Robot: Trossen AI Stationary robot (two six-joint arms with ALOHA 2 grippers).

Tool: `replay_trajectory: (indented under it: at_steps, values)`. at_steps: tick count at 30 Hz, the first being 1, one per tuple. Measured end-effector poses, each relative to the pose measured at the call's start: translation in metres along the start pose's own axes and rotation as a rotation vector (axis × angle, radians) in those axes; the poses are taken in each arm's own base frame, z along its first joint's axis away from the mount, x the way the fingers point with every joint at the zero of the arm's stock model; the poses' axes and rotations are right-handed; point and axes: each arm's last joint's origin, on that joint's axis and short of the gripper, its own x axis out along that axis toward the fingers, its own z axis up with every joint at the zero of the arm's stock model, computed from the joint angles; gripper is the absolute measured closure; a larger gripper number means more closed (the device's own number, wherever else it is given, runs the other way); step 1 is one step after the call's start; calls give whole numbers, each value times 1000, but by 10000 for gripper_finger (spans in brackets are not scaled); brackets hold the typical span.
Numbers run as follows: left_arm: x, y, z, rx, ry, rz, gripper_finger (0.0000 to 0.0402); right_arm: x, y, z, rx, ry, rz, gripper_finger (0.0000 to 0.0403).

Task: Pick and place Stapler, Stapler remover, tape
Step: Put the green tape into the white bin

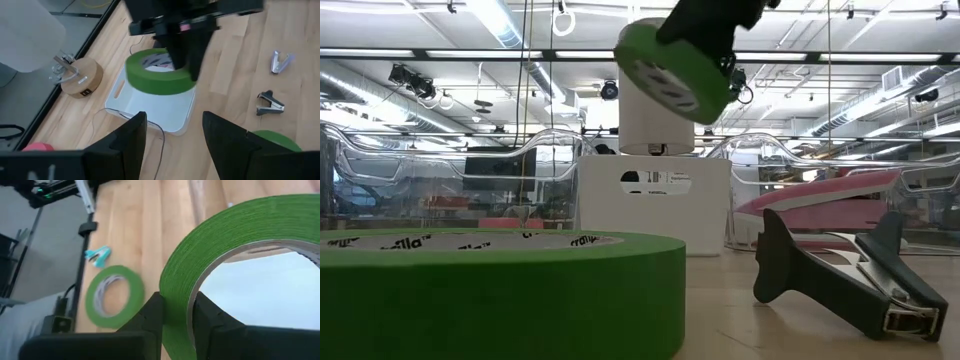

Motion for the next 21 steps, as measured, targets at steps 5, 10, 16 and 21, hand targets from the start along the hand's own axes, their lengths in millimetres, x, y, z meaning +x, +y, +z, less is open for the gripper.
replay_trajectory:
  at_steps: [5, 10, 16, 21]
  values:
    - [0, 0, -1, 8, 8, -1, 204, 5, -20, 4, 16, 6, -45, 348]
    - [0, 1, -2, 21, 19, 5, 204, 13, -39, 6, 19, 14, -72, 348]
    - [0, 2, -3, 32, 26, 12, 204, 24, -64, 6, 52, 52, -86, 348]
    - [0, 2, -4, 39, 31, 15, 204, 33, -81, 3, 77, 83, -102, 348]
